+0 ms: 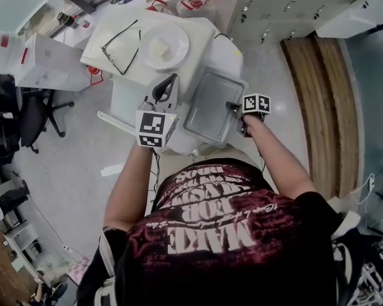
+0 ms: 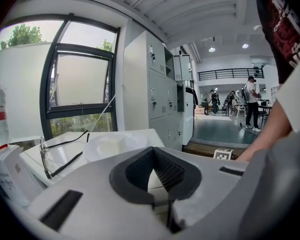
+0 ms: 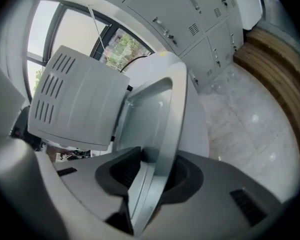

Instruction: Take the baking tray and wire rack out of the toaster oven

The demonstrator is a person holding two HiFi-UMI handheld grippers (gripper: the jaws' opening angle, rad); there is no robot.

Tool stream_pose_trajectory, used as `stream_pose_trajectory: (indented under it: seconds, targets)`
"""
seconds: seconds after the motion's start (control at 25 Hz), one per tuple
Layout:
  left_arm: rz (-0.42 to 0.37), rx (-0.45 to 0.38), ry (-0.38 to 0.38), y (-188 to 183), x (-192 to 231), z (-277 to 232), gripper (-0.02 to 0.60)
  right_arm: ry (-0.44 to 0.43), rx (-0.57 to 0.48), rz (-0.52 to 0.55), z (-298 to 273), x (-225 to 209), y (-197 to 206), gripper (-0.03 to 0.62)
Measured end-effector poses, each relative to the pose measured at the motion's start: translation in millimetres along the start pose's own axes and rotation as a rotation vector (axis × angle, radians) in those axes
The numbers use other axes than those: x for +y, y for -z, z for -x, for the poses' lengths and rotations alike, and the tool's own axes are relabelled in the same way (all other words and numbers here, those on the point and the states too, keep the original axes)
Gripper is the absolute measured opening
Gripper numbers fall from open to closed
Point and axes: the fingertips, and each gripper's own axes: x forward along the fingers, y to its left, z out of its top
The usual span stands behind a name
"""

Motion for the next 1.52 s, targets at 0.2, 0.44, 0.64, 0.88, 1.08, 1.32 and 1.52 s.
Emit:
stream_pose_trajectory:
  seconds: [0.2,0.44,0.64,0.88,1.08,1.32,1.52]
  targets:
    - [-0.045,0.016,0.071,3,-6,2,0.002,0.143,-0.038,0.040,2,-1,-1,0.162]
    - [-0.131,0.056,0.181,10,-17,7,0.002,0.384,-0.018,0.196,5,-2,8,0.342]
    - [-0.149,0.085,0.284,18,-20,9,0.002,0.476,-0.085,0.183,0,-16,10,0.398]
    - [-0.178,0.095,0.398,21,-25,17,0.003,0.548,-0.225,0.161,18,-3,13,0.400]
    - [-0.187,0.033,0.518,16,-22,32,0.002,0.567,-0.401,0.176,47,53,28,0.289]
    - [-0.172,-0.133,0.510,-22,10,76,0.002,0.567,-0.663,0.238,96,147,64,0.003]
    - [-0.117,-0.176,0.441,-37,49,107,0.003,0.607,-0.799,0.406,134,227,82,0.003]
